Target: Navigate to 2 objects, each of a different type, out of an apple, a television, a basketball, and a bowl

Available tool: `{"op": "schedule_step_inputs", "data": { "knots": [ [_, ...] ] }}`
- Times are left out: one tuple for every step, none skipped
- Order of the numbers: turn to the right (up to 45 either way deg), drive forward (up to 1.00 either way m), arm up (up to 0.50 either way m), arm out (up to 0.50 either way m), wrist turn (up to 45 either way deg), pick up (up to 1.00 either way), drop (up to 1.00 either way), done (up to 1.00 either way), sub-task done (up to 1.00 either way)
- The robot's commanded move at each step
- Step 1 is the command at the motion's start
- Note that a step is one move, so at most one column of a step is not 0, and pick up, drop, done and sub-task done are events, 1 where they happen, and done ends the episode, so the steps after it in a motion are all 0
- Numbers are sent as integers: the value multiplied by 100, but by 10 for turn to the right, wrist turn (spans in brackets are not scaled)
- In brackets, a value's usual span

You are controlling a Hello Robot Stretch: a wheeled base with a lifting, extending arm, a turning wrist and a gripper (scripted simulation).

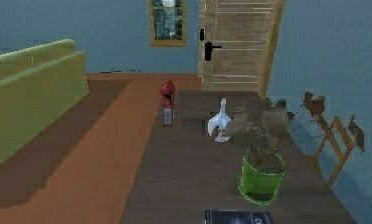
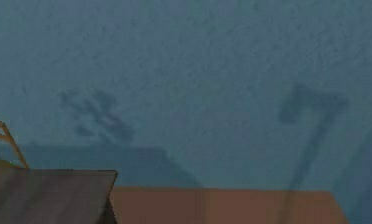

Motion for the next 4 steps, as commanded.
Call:
{"op": "schedule_step_inputs", "data": {
  "knots": [
    [-450, 0, 0, 0, 0, 0, 0, 0, 0],
    [-390, 0, 0, 0, 0, 0, 0, 0, 0],
    [0, 15, 0, 0, 0, 0, 0, 0, 0],
    [120, 0, 0, 0, 0, 0, 0, 0, 0]
  ]
}}
